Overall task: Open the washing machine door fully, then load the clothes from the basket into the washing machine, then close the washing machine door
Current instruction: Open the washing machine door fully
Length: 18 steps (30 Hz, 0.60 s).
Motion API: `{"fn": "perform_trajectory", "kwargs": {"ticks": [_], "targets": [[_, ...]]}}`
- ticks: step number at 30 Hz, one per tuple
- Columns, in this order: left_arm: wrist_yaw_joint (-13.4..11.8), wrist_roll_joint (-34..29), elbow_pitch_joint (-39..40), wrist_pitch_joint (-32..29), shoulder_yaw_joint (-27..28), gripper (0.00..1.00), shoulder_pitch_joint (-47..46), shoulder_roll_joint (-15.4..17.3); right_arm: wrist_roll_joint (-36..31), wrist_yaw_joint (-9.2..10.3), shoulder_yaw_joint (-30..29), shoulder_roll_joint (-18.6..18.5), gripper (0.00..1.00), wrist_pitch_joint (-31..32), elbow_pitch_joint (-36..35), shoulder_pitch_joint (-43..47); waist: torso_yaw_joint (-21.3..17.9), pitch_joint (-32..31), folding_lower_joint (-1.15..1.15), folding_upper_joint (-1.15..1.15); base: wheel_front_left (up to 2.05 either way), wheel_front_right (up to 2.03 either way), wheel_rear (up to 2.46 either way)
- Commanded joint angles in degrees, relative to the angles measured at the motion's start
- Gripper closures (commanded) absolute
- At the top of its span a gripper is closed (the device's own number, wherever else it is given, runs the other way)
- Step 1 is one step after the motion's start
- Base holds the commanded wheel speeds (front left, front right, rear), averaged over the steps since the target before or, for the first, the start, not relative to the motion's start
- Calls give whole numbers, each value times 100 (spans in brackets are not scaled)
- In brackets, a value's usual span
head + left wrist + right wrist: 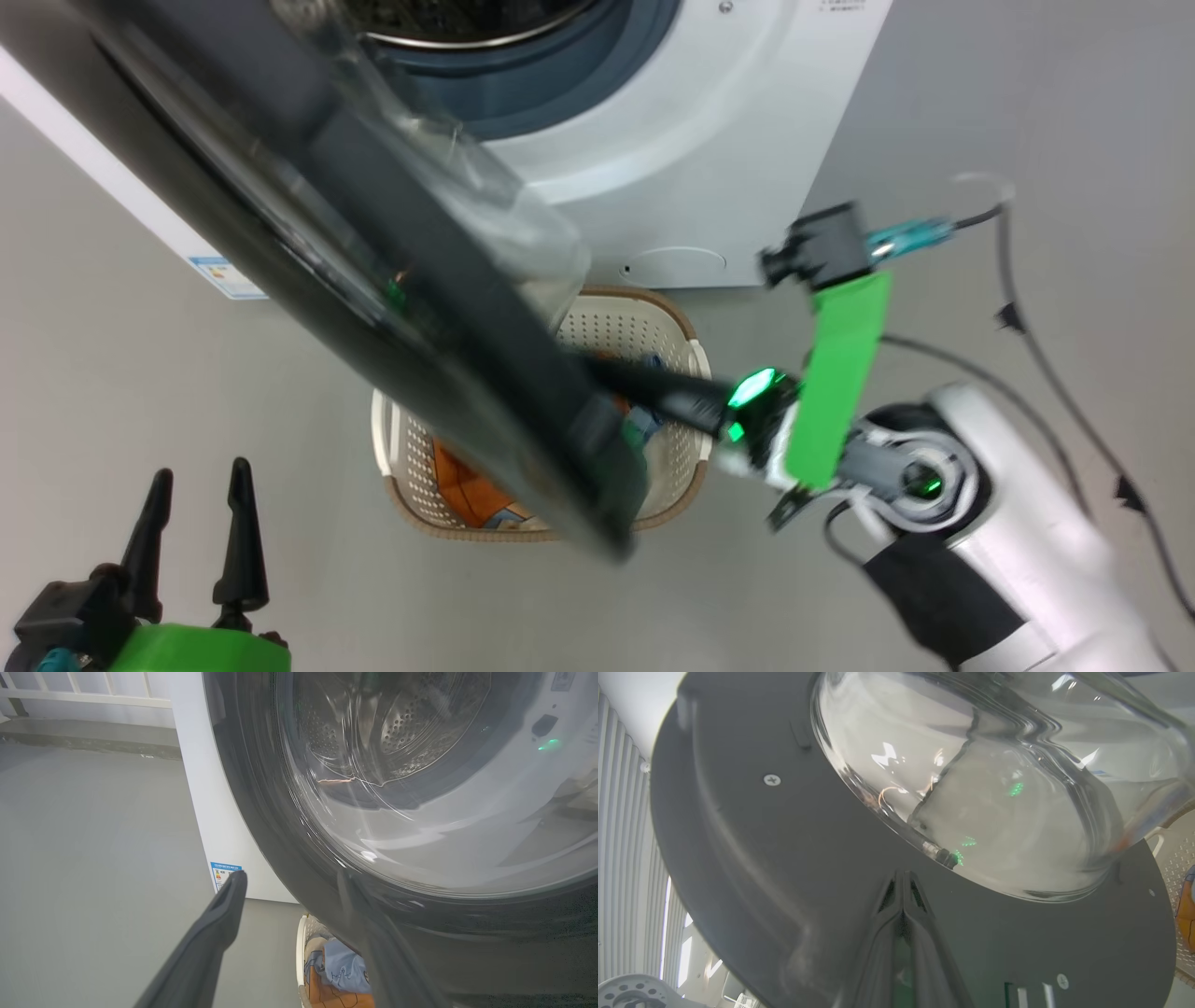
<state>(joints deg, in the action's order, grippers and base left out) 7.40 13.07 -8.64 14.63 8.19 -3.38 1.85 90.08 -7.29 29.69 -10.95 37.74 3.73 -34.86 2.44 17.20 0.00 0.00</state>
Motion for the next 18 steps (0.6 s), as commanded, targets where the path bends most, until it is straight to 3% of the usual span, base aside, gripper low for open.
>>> {"fn": "perform_trajectory", "kwargs": {"ticks": [1, 18], "targets": [[9, 79, 92, 37, 174, 0, 64, 103, -27, -20, 198, 219, 100, 66, -159, 133, 66, -88, 0, 0, 0, 0, 0], [-35, 187, -25, 37, -40, 0, 172, 103, 105, -20, 1004, 751, 100, 104, 273, 428, 696, -567, 0, 0, 0, 0, 0]]}}
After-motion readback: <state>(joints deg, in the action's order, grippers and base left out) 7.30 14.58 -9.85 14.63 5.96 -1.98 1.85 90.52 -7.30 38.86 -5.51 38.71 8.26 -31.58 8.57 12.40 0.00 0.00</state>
